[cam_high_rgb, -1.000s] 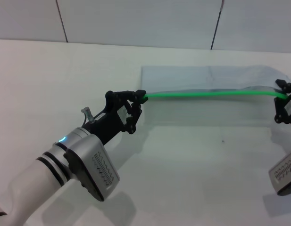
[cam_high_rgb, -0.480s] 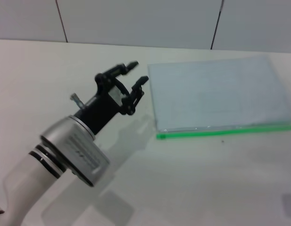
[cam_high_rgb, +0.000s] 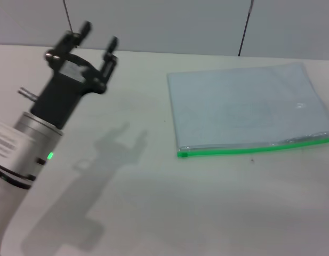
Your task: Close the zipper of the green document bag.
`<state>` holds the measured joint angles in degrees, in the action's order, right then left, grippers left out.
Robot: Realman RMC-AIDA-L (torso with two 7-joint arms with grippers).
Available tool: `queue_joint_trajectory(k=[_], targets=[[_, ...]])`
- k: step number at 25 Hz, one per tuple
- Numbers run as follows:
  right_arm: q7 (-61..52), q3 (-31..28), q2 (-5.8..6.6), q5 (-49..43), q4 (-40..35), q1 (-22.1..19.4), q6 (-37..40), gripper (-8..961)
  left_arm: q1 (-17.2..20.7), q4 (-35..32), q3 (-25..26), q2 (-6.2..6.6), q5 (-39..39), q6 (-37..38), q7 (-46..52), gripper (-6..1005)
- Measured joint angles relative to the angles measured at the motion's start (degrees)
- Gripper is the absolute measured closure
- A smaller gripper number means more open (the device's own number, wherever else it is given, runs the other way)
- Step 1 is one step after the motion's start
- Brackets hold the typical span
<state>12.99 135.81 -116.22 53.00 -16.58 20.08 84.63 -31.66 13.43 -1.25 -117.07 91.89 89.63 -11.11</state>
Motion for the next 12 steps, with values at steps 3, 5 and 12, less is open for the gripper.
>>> queue_joint_trajectory(k=[3, 5, 12], targets=[[-6.41, 0.04, 0.08, -0.15, 0.93, 0.17, 1.87, 270, 0.2, -2.03, 0.02, 0.1, -2.51, 0.65, 10.24, 414], [-7.76, 0.11, 0.07, -0.21, 1.5, 0.23, 3.56, 190, 0.19, -3.44, 0.02, 0.14, -4.11, 0.59, 17.04, 397], [-8.79, 0.18, -0.14, -0.18, 1.46, -0.57, 7.8, 71, 0.32, -5.88, 0.12, 0.3, -6.57, -0.29, 26.77, 292]])
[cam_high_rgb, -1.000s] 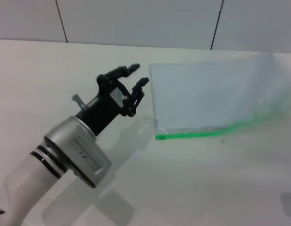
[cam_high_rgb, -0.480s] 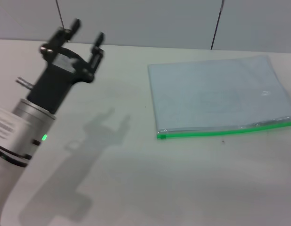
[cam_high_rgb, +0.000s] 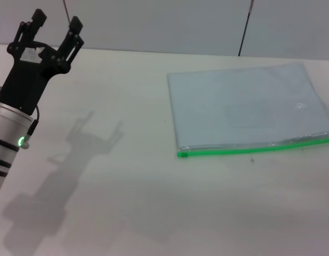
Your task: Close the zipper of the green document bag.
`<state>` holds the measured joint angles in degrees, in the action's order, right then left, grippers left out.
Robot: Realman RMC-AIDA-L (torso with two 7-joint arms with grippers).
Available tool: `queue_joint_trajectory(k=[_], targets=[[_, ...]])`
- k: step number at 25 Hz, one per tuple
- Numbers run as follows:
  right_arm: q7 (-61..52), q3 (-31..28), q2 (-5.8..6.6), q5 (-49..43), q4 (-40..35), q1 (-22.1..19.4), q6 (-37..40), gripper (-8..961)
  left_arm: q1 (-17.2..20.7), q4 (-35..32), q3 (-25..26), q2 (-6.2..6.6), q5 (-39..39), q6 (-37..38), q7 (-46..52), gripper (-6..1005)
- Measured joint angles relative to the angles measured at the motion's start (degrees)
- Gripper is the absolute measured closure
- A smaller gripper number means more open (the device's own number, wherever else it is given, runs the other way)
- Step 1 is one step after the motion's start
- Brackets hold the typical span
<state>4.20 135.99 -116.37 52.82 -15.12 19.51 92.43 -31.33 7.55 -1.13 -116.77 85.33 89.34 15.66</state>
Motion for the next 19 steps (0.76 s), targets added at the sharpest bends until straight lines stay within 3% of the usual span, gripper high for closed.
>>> queue_joint_trajectory(k=[3, 19], targets=[[-2.23, -0.02, 0.0, 0.0, 0.07, -0.1, 0.49, 72, 0.32, 0.24, 0.0, -0.12, -1.28, -0.01, 0.08, 199], [-3.79, 0.6, 0.08, 0.0, 0.27, -0.18, 0.56, 74, 0.4, 0.57, -0.12, -0.19, -3.01, 0.02, 0.35, 205]])
